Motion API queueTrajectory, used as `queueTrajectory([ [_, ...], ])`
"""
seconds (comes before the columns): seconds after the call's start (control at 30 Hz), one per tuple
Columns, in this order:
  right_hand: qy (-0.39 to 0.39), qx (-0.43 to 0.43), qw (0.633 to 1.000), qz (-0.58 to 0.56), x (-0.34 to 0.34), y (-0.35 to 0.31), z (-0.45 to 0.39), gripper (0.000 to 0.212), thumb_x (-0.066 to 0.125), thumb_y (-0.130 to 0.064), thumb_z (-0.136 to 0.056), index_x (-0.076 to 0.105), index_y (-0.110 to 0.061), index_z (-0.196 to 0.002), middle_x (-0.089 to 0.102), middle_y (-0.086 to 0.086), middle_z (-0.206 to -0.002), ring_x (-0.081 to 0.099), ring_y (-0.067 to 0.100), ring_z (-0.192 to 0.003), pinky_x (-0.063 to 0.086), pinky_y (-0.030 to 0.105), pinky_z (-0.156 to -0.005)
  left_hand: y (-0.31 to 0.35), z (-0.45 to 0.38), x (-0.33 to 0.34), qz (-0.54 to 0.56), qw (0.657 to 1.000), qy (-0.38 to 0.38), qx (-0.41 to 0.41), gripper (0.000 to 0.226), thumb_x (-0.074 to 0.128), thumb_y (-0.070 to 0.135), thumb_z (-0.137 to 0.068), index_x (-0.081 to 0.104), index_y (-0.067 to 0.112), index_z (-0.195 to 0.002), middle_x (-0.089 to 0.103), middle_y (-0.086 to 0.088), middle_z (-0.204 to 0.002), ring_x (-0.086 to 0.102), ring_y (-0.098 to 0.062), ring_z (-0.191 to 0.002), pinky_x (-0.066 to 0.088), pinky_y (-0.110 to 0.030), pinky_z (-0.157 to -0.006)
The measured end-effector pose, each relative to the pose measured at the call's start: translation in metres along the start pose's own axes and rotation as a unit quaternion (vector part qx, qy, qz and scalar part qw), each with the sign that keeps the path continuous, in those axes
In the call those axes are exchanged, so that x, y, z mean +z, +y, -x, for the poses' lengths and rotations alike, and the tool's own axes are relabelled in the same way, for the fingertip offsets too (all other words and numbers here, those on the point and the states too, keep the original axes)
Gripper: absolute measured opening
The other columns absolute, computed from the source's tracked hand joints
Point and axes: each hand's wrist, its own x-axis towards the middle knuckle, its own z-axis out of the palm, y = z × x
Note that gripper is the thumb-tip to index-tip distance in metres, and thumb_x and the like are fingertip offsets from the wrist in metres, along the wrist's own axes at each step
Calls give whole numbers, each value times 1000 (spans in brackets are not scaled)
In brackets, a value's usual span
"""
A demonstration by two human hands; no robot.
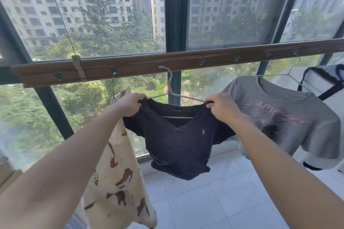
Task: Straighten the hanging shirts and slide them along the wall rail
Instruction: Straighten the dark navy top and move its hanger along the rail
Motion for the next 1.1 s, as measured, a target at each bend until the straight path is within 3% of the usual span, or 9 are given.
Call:
queueTrajectory([
  [0.17,-9,-14,1000,1,0,-1,-3,22,59,-17,-96,72,-12,-113,70,11,-109,61,27,-97,46,32,-82,-5,-6,1,-6,1000,19,2,31,46,27,-98,56,44,-123,47,-15,-138,52,-37,-114,49,-53,-94],
  [0.27,-25,-42,999,-9,-2,-1,-1,23,61,-24,-95,74,-13,-111,72,9,-102,63,26,-93,50,35,-86,3,-2,0,2,999,17,27,30,42,23,-102,60,28,-125,60,-10,-118,58,-28,-99,52,-40,-84],
  [0.37,-27,-41,999,-19,-2,-1,-1,22,61,-28,-95,76,-19,-108,72,3,-91,64,23,-84,53,37,-81,10,0,2,-3,999,14,32,34,36,17,-104,58,16,-130,59,-4,-106,56,-24,-92,47,-33,-78],
  [0.57,-95,-42,995,2,2,-15,-7,12,63,-35,-92,69,-28,-100,65,-1,-91,63,24,-88,50,33,-77,13,10,-10,-40,999,16,34,44,32,12,-103,37,15,-147,50,-13,-141,50,-31,-124,38,-35,-89],
  [0.67,-111,-52,992,-33,8,-33,-11,34,69,-38,-89,66,-24,-119,67,-1,-99,64,19,-91,48,29,-82,10,18,-26,31,992,89,89,39,39,8,-100,49,14,-138,58,-15,-132,59,-30,-115,50,-38,-89],
  [0.77,-135,-78,986,-57,20,-59,-17,36,71,-33,-88,65,-22,-122,68,0,-101,64,16,-89,50,27,-81,7,35,-44,24,965,186,182,30,46,4,-95,67,10,-116,72,-10,-107,69,-25,-95,57,-40,-81],
  [0.9,-142,-116,978,-99,36,-99,-24,45,67,-34,-91,57,-24,-133,68,-1,-100,64,16,-89,52,35,-92,1,60,-62,-45,887,338,310,21,57,0,-83,73,8,-94,72,-3,-86,67,-20,-71,58,-36,-58],
  [1.0,-129,-123,972,-153,42,-126,-29,42,61,-29,-96,53,-21,-135,70,1,-95,69,12,-76,53,26,-75,-3,68,-78,-97,843,422,320,36,58,-7,-74,67,8,-105,65,-6,-100,59,-23,-91,52,-35,-75],
  [1.1,-125,-103,964,-212,47,-150,-34,36,59,-24,-97,54,-23,-133,71,6,-92,71,16,-70,59,34,-74,-11,72,-92,-161,870,415,213,67,61,1,-65,51,14,-131,51,-8,-125,45,-26,-114,35,-39,-92],
])
